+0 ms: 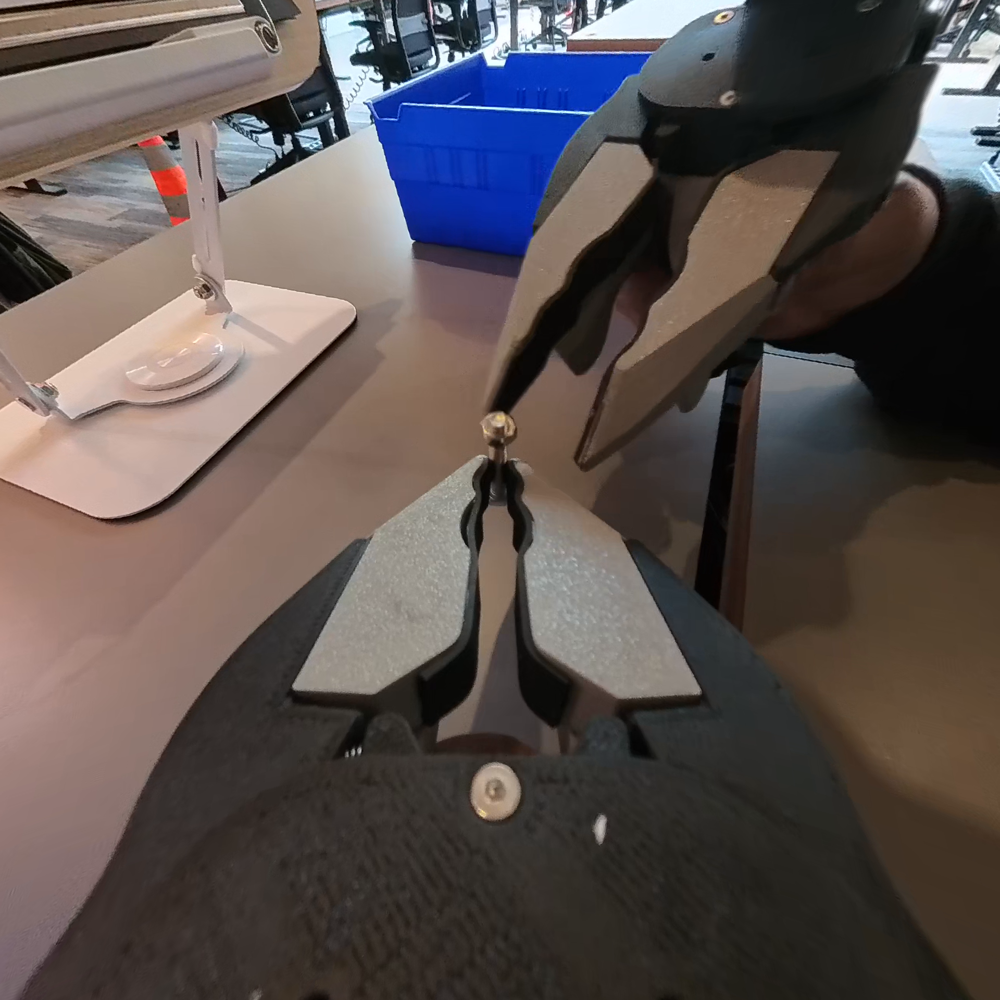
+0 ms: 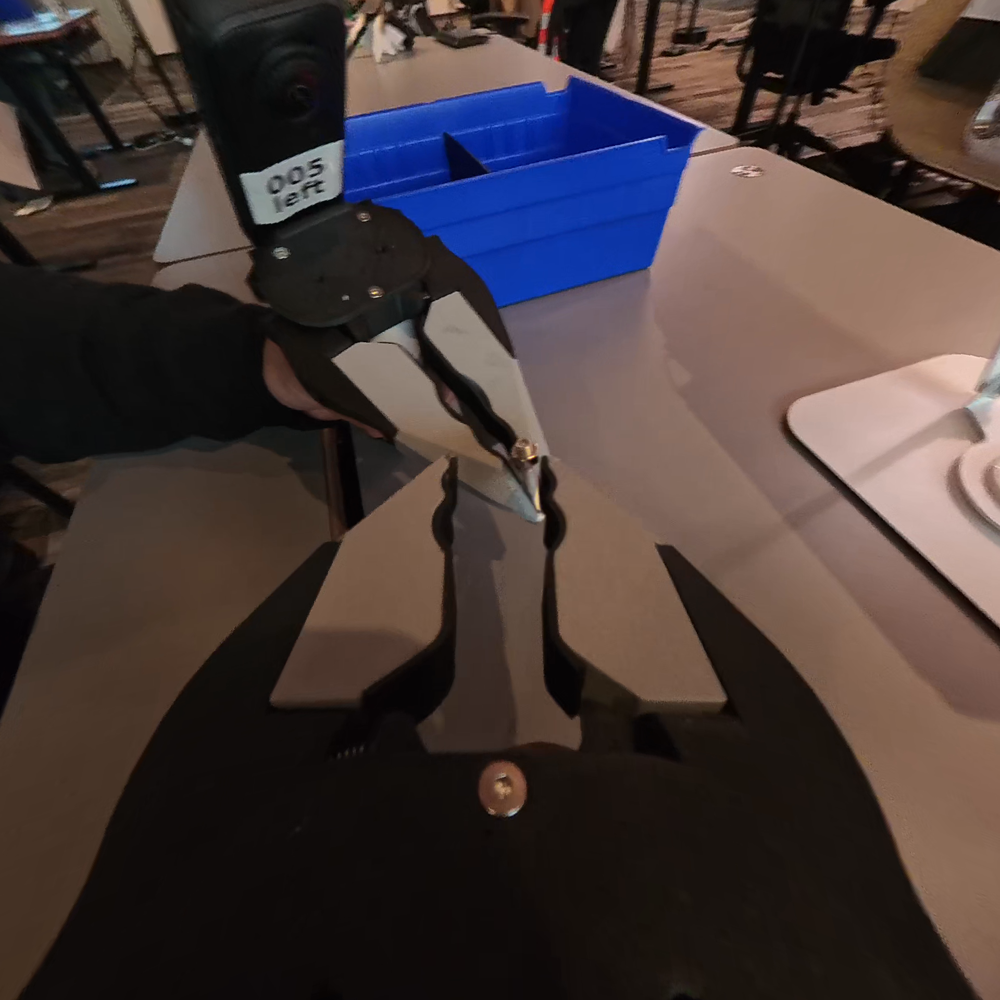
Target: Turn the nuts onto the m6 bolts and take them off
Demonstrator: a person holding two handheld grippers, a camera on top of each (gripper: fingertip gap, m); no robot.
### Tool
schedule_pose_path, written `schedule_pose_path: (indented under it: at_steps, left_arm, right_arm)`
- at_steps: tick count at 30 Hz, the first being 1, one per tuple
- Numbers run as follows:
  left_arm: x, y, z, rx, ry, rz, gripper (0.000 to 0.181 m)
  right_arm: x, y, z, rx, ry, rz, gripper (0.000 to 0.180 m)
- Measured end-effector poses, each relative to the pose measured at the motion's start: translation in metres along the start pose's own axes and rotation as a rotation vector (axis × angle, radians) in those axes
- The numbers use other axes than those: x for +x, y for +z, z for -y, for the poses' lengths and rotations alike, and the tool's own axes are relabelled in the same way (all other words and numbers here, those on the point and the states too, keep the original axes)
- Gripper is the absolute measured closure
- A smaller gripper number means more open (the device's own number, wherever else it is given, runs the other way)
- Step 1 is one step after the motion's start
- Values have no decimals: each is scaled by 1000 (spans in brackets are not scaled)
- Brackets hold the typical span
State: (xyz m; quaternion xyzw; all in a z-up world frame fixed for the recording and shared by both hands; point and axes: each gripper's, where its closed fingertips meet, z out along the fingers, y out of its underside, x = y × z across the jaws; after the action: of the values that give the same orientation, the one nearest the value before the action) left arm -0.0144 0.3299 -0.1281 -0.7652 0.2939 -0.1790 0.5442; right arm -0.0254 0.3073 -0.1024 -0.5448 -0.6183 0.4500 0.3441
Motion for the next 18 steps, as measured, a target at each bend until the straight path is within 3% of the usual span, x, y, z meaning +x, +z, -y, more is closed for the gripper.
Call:
schedule_pose_path:
  at_steps: [2,4,6,10,12,17,18]
  left_arm:
    - [0,0,0,3,-2,0,178]
    - [-1,-1,0,3,-9,3,179]
    - [-1,-1,0,4,-8,3,179]
    - [0,0,0,-1,0,-1,178]
    - [1,0,0,-3,2,-5,178]
    - [1,0,-1,-5,2,0,178]
    - [-1,0,-1,-3,-1,6,178]
  right_arm:
    - [-2,-1,0,-10,-19,3,154]
    - [-10,-4,2,3,-35,47,180]
    - [-11,-6,6,26,-23,57,179]
    - [4,-6,5,24,-5,-24,150]
    - [5,-4,4,23,4,-29,146]
    - [-3,-1,-1,-13,-26,3,153]
    - [-6,-2,-2,-21,-39,21,168]
